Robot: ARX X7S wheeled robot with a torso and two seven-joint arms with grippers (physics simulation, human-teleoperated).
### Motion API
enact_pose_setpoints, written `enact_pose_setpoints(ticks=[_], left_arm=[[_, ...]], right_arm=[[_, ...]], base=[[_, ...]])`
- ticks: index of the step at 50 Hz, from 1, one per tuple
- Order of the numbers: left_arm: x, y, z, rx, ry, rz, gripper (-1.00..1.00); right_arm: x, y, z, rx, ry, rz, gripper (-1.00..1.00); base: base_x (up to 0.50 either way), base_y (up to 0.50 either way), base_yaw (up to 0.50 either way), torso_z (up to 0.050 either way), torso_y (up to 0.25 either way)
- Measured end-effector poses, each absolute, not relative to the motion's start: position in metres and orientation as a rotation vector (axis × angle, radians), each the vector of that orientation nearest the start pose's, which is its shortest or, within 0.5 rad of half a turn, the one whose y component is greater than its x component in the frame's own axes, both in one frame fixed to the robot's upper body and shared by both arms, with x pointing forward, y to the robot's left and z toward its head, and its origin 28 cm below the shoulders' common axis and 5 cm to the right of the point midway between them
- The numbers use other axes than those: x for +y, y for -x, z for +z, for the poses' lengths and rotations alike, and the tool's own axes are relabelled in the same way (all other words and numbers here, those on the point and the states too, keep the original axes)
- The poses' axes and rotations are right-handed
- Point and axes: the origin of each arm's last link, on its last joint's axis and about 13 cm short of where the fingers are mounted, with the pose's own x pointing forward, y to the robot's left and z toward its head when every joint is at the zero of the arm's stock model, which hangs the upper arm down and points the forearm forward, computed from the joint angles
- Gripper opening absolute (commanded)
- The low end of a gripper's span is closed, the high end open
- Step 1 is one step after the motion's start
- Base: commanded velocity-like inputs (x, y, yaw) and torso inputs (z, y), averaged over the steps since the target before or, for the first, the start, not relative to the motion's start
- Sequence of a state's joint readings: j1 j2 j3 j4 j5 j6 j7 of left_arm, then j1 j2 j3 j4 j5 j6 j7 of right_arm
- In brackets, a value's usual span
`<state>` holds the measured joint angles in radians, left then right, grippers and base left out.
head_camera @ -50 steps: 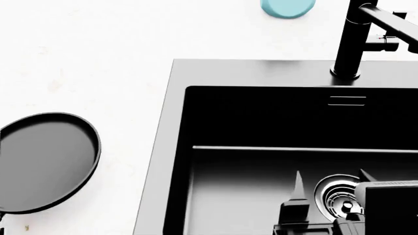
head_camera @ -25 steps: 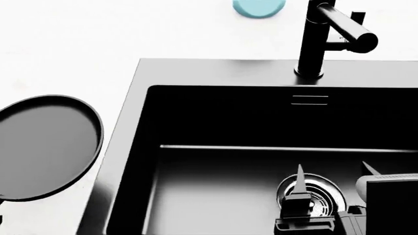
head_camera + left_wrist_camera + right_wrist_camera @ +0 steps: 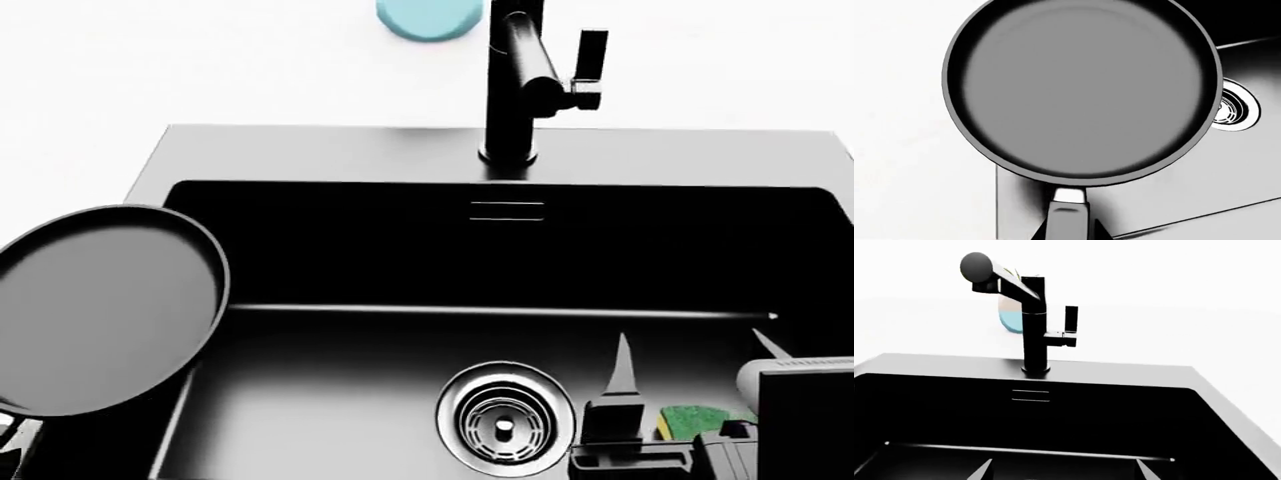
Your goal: Pick the pan and sponge and place them into the sink. Then turn on the water.
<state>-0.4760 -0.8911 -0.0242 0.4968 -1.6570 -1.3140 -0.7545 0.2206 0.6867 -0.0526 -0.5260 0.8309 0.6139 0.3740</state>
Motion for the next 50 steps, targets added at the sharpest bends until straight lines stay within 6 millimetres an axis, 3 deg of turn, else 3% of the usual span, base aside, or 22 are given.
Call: enact_pose_setpoints(ticks=[25,50], left_arm=[[0.2982,-0.1912,0.1948,0.590,-0.132,-0.170,-1.00],[0.2961,-0.1943,0.1950,0.590,-0.138,-0.171,-1.00]], right_arm=[[-0.1732,-0.2171,0.1503,0.034,0.022,0.040,1.00],[-0.1747,-0.2154,0.1495,0.031,0.019,0.035,1.00]], base=[[0.04,-0.10,0.00,0.000,0.002],[0.20,0.00,0.00,0.000,0.002]])
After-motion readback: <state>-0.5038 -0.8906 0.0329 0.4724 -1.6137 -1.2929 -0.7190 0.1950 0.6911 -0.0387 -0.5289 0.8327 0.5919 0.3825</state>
